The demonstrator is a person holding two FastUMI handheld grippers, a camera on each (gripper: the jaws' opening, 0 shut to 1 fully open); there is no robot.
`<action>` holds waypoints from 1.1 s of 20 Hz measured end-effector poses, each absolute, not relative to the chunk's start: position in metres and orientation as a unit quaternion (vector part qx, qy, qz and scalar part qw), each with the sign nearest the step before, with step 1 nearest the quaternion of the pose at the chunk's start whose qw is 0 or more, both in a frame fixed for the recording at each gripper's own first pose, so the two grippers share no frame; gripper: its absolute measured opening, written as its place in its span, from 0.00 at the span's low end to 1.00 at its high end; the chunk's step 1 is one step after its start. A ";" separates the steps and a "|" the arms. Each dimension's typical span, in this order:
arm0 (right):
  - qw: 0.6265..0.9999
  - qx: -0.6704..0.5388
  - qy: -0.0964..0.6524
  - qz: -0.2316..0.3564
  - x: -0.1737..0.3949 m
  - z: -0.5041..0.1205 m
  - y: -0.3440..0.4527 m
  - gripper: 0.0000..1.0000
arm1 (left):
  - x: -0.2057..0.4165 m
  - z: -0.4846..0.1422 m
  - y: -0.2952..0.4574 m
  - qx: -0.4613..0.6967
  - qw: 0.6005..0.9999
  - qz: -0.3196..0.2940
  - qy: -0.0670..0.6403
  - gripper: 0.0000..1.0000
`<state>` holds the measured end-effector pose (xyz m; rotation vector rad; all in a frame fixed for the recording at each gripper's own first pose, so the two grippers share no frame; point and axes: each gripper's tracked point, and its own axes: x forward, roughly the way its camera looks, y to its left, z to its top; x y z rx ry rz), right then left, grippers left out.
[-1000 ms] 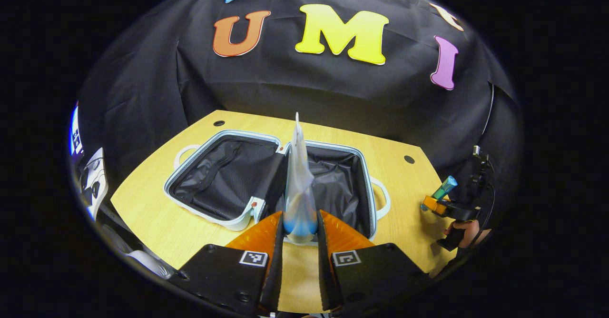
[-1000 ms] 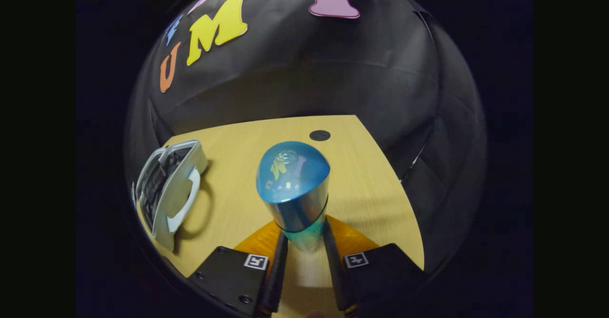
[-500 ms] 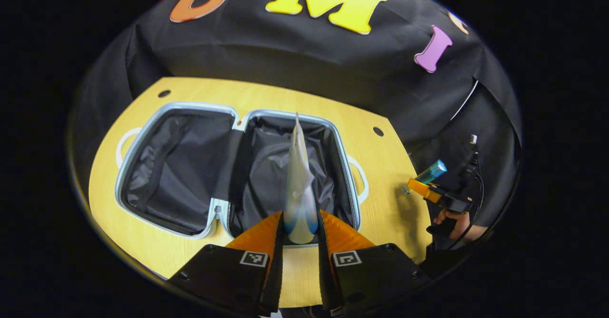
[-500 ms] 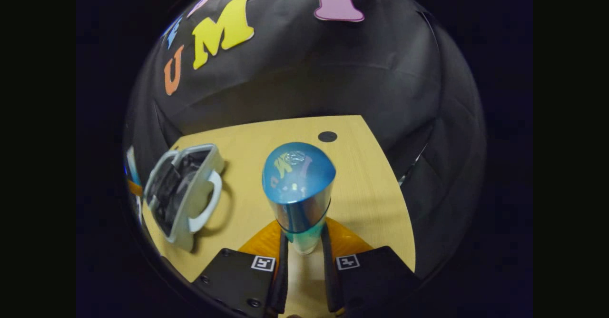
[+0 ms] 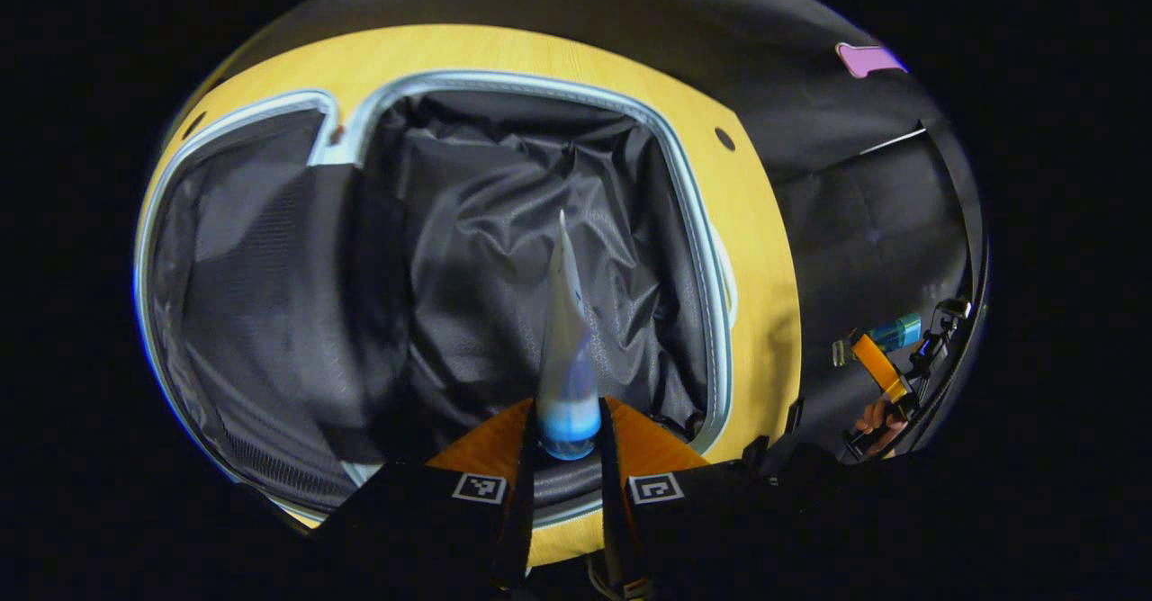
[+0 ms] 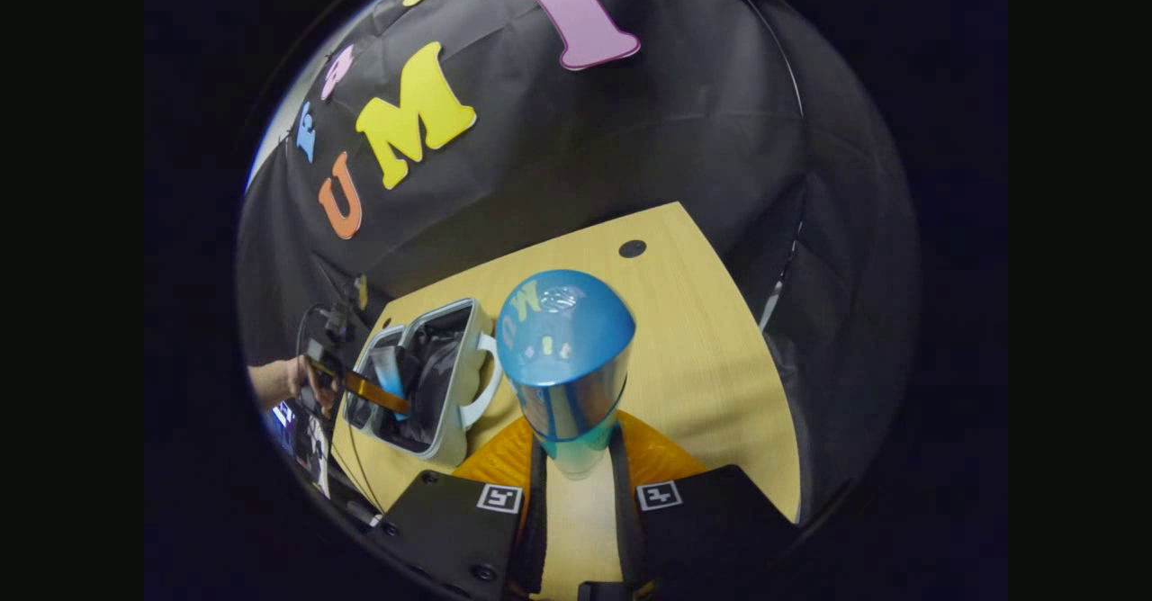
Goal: First open the suitcase, pack the skin care products into it, and then close the suitcase.
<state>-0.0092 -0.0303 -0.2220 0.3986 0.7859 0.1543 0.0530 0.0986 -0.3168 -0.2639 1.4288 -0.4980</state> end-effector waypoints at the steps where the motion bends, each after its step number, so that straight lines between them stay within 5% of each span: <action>1: 0.902 0.193 0.380 0.070 -0.015 -0.220 -0.032 0.29 | 0.053 -0.322 0.093 -0.119 0.704 -0.235 0.660 0.36; 16: 0.900 0.209 0.378 0.058 -0.057 -0.197 -0.038 0.27 | 0.063 -0.344 0.095 -0.163 0.624 -0.186 0.741 0.37; 17: 0.901 0.204 0.378 0.064 -0.056 -0.197 -0.033 0.29 | 0.059 -0.344 0.092 -0.167 0.623 -0.182 0.742 0.46; 19: 0.902 0.191 0.379 0.076 -0.054 -0.196 -0.025 0.29 | 0.057 -0.342 0.093 -0.165 0.631 -0.175 0.738 0.42; 21: 0.900 0.182 0.385 0.091 -0.053 -0.194 -0.015 0.29 | 0.055 -0.335 0.099 -0.154 0.644 -0.171 0.729 0.51; 22: 0.898 0.179 0.388 0.102 -0.053 -0.193 -0.007 0.29 | 0.056 -0.329 0.101 -0.153 0.653 -0.170 0.722 0.64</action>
